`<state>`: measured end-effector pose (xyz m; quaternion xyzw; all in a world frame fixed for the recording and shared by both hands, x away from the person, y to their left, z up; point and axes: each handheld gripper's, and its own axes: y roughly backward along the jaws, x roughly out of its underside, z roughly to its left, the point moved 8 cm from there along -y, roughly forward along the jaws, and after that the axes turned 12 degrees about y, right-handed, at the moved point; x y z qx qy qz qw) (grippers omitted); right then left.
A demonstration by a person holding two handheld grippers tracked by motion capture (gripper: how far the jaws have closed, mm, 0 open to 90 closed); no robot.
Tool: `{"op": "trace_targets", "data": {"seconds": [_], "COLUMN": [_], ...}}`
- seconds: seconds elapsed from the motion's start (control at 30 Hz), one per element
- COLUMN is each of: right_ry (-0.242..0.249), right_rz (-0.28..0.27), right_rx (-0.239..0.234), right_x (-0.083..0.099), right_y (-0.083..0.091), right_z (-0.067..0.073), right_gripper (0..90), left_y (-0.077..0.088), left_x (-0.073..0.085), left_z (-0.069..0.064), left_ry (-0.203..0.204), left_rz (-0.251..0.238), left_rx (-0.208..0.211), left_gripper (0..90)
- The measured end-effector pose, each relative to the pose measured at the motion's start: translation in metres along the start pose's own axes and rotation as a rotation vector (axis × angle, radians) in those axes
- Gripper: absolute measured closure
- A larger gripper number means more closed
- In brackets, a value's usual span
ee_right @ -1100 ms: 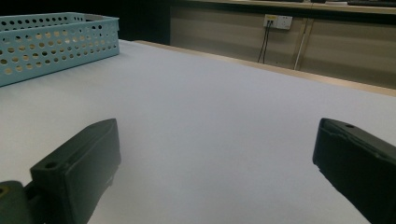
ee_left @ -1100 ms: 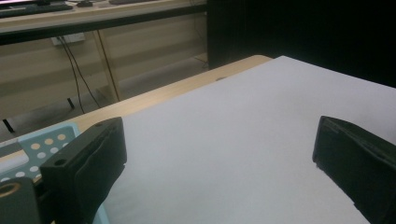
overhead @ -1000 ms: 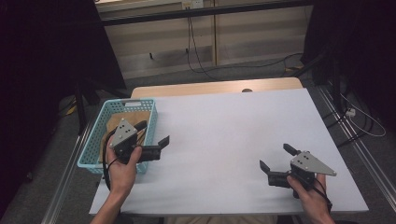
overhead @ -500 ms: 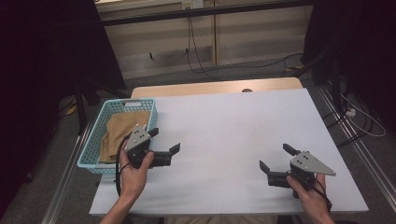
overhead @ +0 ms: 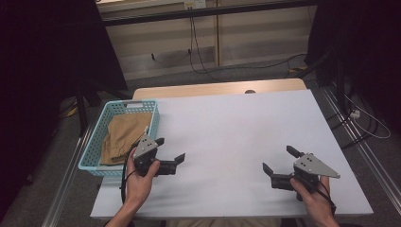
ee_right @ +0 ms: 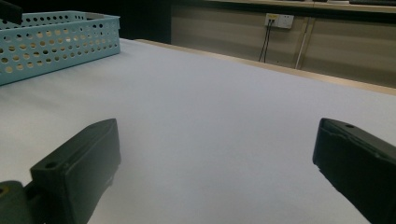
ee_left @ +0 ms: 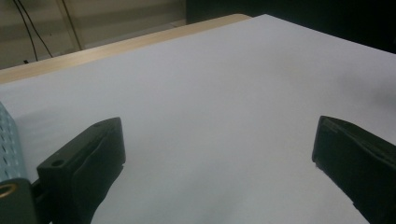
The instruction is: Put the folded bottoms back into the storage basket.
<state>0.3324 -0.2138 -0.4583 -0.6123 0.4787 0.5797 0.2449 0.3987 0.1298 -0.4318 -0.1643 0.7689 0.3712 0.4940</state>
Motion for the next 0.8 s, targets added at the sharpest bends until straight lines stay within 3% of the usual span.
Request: {"op": "trace_targets", "data": {"seconds": [0.1,0.23,0.3,0.4,0.47,0.8], "right_ry": [0.000,0.002,0.002,0.000,-0.004,-0.006], "right_rz": [0.003,-0.001,-0.001,-0.003,-0.002,-0.003], "right_rx": [-0.002,-0.004,-0.004,-0.002,-0.002,0.005], "right_x": [0.001,0.000,0.000,0.000,0.000,0.000], "right_y": [0.000,0.000,0.000,0.001,0.001,0.002], "right_z": [0.000,0.001,0.001,0.000,0.000,-0.002], "right_gripper": [0.7,0.7,0.7,0.7,0.7,0.8], "left_y": [-0.002,-0.007,-0.008,-0.011,-0.012,-0.016], "left_x": [0.007,0.021,0.022,0.025,0.026,0.031], "left_z": [0.003,0.002,0.001,0.004,0.005,0.001], "left_ry": [0.018,0.015,0.036,0.025,0.042,0.027], "left_rz": [-0.012,0.020,0.012,0.029,0.031,0.053], "left_rx": [-0.009,-0.031,-0.027,-0.037,-0.040,-0.027], "left_gripper": [2.8,2.8,3.0,2.8,2.7,2.8]}}
